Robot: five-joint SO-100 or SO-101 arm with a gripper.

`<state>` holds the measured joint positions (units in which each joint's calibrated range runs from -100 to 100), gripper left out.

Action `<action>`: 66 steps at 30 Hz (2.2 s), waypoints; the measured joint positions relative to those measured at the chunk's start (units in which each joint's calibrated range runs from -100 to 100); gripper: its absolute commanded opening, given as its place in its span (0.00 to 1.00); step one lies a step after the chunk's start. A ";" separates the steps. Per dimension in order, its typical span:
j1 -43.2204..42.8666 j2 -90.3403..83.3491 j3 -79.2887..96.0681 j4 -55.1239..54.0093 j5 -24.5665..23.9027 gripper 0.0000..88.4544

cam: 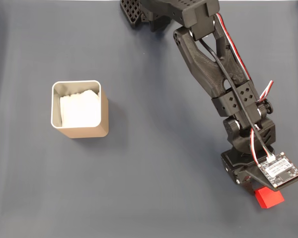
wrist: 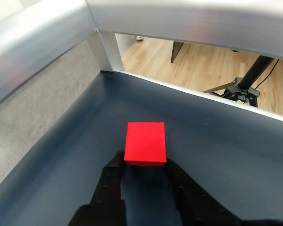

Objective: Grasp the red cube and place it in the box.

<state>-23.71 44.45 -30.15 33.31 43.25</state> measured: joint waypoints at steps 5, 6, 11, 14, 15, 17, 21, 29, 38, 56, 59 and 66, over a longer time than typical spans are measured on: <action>0.00 -0.18 0.00 0.24 -0.15 0.24; 0.00 -0.18 0.00 0.24 -0.15 0.24; 0.15 -0.71 0.55 0.32 -0.20 0.31; 0.08 -0.71 0.55 0.32 -0.20 0.36; 0.08 -0.71 0.55 0.08 -0.20 0.37; 0.08 -0.71 0.55 -0.65 -0.15 0.38; 0.00 -0.71 0.55 -2.68 0.63 0.39; 0.00 -0.71 0.55 -4.47 1.03 0.40; 0.00 1.07 -1.46 -4.96 1.03 0.39; 0.08 2.23 -3.55 -4.96 1.42 0.20; 0.08 2.23 -3.55 -4.96 1.71 0.18; 0.08 2.23 -3.28 -4.96 1.81 0.14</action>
<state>-23.64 46.68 -33.42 28.35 45.05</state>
